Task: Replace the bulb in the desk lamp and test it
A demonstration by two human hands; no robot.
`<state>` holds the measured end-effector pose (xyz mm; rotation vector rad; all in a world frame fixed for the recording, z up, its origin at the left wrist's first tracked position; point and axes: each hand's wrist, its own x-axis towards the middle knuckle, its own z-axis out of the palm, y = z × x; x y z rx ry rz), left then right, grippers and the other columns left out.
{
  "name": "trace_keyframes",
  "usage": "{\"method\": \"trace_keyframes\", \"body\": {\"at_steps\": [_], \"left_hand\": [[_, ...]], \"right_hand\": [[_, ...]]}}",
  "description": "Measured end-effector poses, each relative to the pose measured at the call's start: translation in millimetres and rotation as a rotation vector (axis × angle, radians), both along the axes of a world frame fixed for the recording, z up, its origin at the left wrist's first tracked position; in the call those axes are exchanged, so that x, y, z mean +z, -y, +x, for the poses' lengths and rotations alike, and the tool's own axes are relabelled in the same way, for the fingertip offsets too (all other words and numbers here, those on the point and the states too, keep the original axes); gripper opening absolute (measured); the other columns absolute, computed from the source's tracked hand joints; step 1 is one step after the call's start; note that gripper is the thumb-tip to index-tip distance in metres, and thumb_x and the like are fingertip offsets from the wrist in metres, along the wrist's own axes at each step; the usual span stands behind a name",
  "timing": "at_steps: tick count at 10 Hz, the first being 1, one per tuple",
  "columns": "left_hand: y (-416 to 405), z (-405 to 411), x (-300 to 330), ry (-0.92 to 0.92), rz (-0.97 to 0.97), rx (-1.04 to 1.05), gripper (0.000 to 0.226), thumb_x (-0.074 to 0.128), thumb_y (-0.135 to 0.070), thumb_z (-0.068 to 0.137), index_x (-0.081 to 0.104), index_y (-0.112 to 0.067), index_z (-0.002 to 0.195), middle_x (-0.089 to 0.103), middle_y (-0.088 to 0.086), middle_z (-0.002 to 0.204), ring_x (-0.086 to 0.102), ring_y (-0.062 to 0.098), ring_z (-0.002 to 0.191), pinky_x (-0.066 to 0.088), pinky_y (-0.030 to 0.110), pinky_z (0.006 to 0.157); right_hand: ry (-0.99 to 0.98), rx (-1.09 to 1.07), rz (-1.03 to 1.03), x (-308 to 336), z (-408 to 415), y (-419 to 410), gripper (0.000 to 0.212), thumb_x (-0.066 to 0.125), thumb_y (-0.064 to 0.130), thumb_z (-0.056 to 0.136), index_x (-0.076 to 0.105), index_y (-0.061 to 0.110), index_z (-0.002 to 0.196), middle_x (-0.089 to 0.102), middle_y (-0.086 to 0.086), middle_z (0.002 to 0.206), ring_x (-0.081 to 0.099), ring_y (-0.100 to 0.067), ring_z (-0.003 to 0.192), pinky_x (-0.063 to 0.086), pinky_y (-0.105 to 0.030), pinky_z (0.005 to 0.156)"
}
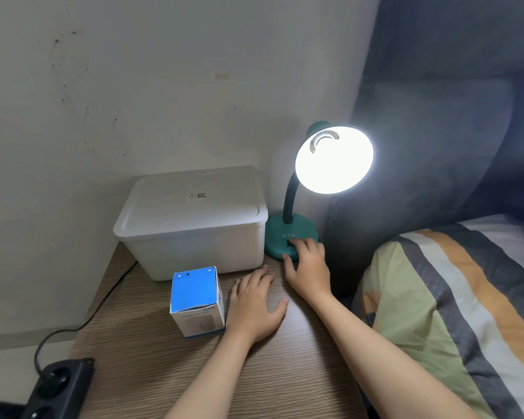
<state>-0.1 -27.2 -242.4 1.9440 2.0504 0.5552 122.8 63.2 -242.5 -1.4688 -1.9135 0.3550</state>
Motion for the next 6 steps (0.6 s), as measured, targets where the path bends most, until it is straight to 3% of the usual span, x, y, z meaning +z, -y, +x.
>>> {"method": "trace_keyframes", "body": {"at_steps": [3, 5, 6], "left_hand": [[0.4, 0.1, 1.2, 0.004, 0.001, -0.005, 0.061, 0.045, -0.056, 0.082, 0.037, -0.030, 0.136, 0.027, -0.011, 0.151, 0.023, 0.011, 0.138, 0.014, 0.039, 0.116], [-0.2, -1.5, -1.1, 0.023, 0.044, -0.036, 0.062, 0.046, -0.057, 0.081, 0.039, -0.029, 0.136, 0.030, -0.010, 0.150, 0.025, 0.012, 0.136, 0.018, 0.040, 0.115], [3.0, -0.4, 1.2, 0.053, 0.072, -0.032, 0.059, 0.048, -0.055, 0.081, 0.045, -0.025, 0.132, 0.036, -0.005, 0.147, 0.032, 0.015, 0.133, 0.025, 0.040, 0.112]], "right_hand": [[0.063, -0.016, 0.003, 1.7, -1.5, 0.1, 0.040, 0.058, 0.028, 0.085, 0.056, 0.012, 0.121, 0.054, -0.008, 0.117, 0.042, -0.026, 0.114, 0.055, -0.038, 0.066], [0.172, -0.020, -0.045, 6.8, -4.1, 0.3, 0.045, 0.050, 0.033, 0.090, 0.048, 0.015, 0.132, 0.047, -0.007, 0.124, 0.037, -0.024, 0.120, 0.053, -0.040, 0.081], [0.057, 0.021, -0.028, 7.2, -0.3, 5.6, 0.047, 0.054, 0.027, 0.090, 0.047, 0.016, 0.134, 0.051, -0.006, 0.128, 0.041, -0.024, 0.122, 0.052, -0.041, 0.090]]}}
